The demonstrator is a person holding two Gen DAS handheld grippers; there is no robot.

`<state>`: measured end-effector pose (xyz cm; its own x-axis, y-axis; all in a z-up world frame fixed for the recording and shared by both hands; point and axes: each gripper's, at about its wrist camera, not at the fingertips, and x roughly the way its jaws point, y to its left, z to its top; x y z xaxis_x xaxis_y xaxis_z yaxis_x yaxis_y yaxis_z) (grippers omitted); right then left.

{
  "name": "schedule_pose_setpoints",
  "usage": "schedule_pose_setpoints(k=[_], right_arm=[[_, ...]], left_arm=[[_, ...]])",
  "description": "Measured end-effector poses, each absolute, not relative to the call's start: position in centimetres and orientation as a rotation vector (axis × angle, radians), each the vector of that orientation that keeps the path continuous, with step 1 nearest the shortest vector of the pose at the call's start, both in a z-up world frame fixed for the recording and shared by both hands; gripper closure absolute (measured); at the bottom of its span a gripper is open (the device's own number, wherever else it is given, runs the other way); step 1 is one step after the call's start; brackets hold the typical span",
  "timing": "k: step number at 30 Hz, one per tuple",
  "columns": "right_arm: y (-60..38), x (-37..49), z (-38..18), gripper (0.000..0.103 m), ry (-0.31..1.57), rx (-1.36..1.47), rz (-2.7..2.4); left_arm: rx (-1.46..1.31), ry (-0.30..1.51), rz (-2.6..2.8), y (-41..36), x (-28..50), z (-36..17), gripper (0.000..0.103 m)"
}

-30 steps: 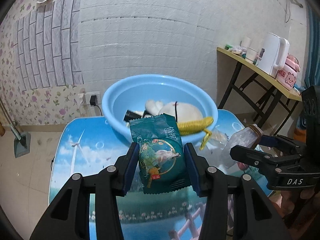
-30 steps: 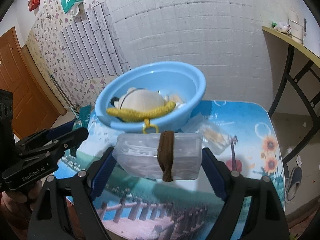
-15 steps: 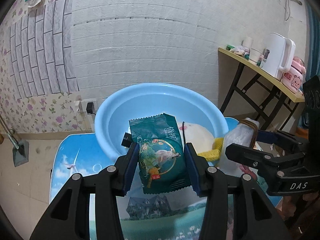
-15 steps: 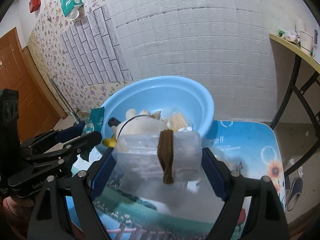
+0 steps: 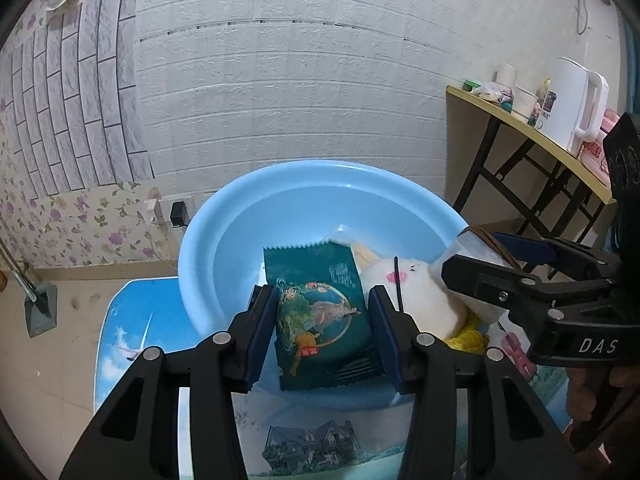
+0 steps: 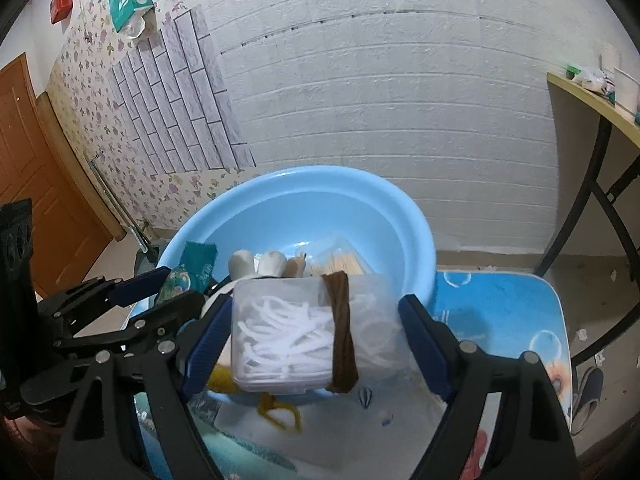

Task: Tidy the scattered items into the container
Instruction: 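Carry the green packet and strapped clear box over the blue basin with both tools, then open both tools to drop the packet and strapped box into the basin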

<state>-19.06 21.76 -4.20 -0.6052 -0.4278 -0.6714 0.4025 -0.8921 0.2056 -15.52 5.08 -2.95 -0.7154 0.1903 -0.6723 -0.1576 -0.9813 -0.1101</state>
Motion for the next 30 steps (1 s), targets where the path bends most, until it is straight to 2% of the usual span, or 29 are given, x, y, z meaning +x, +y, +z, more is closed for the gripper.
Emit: schedule_pose_setpoints(k=[5,9,11,30], right_arm=[[21.2,-20.1,-5.3,0.019,-0.021,1.088,-2.416],[21.3,-20.1,-5.5,0.019,-0.041,1.081,-2.408],[21.3,-19.9,-5.5,0.019,-0.039,1.08,-2.41],[22.4,-17.4,-3.5,0.019,-0.032,1.037,-2.473]], left_arm=[[-1.103,-0.056,2.745,5.0,-16.1,-3.7,0.051],[-1.115,-0.07,2.757,4.6,-16.3,-3.9,0.036],[-1.118,-0.078,2.759,4.5,-16.3,-3.8,0.033],[-1.071,-0.058,2.776,4.6,-13.5,-2.1,0.032]])
